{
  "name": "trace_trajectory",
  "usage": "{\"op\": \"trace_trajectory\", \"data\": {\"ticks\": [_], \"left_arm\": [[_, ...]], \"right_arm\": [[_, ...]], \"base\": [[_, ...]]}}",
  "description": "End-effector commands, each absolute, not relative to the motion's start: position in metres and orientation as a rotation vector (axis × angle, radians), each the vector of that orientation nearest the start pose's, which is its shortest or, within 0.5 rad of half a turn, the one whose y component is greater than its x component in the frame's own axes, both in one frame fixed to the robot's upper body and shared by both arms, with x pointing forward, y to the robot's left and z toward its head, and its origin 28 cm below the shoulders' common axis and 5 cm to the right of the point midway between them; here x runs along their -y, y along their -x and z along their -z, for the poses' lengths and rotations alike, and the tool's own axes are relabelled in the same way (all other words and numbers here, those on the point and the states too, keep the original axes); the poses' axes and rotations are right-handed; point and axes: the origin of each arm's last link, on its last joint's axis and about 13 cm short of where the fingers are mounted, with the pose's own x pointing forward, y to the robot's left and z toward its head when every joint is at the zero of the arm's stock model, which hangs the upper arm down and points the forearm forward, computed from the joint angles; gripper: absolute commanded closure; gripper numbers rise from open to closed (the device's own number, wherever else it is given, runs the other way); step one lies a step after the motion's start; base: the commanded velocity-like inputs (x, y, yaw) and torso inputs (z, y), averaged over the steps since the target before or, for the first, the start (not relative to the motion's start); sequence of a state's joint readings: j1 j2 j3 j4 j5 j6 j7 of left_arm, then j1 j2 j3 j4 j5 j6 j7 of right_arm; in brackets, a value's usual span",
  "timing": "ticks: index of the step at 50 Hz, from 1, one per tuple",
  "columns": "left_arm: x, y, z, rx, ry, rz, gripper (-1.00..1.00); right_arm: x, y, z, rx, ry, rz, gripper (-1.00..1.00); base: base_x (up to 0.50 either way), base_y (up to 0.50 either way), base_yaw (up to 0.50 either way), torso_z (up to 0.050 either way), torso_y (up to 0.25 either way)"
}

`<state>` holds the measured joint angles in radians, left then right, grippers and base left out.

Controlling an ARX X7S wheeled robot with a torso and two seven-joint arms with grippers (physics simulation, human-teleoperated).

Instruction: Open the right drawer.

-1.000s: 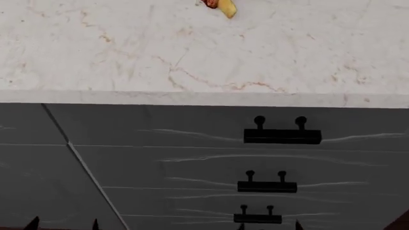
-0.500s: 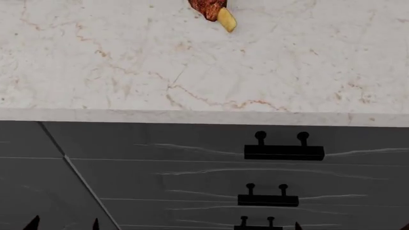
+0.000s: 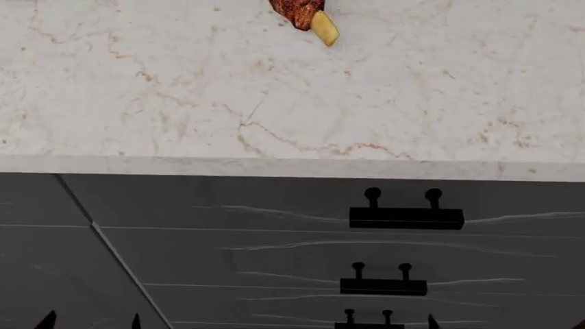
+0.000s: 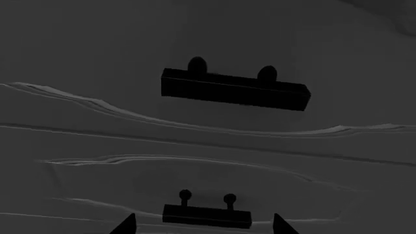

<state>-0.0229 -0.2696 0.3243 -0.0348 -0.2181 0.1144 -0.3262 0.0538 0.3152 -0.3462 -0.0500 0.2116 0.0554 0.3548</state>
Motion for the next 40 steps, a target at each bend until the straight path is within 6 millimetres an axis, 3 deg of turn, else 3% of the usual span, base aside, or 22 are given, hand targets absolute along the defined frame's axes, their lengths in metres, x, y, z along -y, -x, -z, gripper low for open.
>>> {"op": "trace_trajectory", "data": {"ticks": [1, 5, 7, 11, 16, 18, 26, 32, 40], "left_arm": [[-0.208, -0.209, -0.013, 0.049, -0.014, -0.01, -1.0], [-0.208, -0.209, -0.014, 0.049, -0.012, -0.01, -1.0], [-0.208, -0.208, -0.015, 0.049, -0.011, -0.01, -1.0], [-0.207, -0.208, -0.015, 0.049, -0.01, -0.01, -1.0], [-0.207, -0.207, -0.016, 0.047, -0.009, -0.01, -1.0], [-0.207, -0.208, -0.015, 0.046, -0.011, -0.008, -1.0], [-0.206, -0.207, -0.015, 0.046, -0.013, 0.0, -1.0], [-0.206, -0.208, -0.013, 0.043, -0.012, 0.003, -1.0], [-0.206, -0.208, -0.014, 0.045, -0.011, 0.006, -1.0]], "right_arm": [[0.113, -0.214, -0.031, -0.049, 0.29, 0.029, -1.0], [0.117, -0.214, -0.027, -0.069, 0.332, 0.042, -1.0], [0.118, -0.215, -0.038, -0.077, 0.343, 0.048, -1.0], [0.121, -0.216, -0.038, -0.079, 0.393, 0.058, -1.0], [0.127, -0.221, -0.046, -0.055, 0.572, 0.093, -1.0], [0.129, -0.224, -0.047, -0.069, 0.541, 0.106, -1.0], [0.131, -0.227, -0.051, -0.054, 0.778, 0.093, -1.0], [0.133, -0.229, -0.055, -0.06, 0.837, 0.095, -1.0], [0.136, -0.233, -0.054, -0.056, 1.046, 0.118, -1.0]], "base": [[0.0, 0.0, 0.0, 0.0, 0.0], [0.0, 0.0, 0.0, 0.0, 0.0], [0.0, 0.0, 0.0, 0.0, 0.0], [0.0, 0.0, 0.0, 0.0, 0.0], [0.0, 0.0, 0.0, 0.0, 0.0], [0.0, 0.0, 0.0, 0.0, 0.0], [0.0, 0.0, 0.0, 0.0, 0.0], [0.0, 0.0, 0.0, 0.0, 0.0], [0.0, 0.0, 0.0, 0.0, 0.0]]}}
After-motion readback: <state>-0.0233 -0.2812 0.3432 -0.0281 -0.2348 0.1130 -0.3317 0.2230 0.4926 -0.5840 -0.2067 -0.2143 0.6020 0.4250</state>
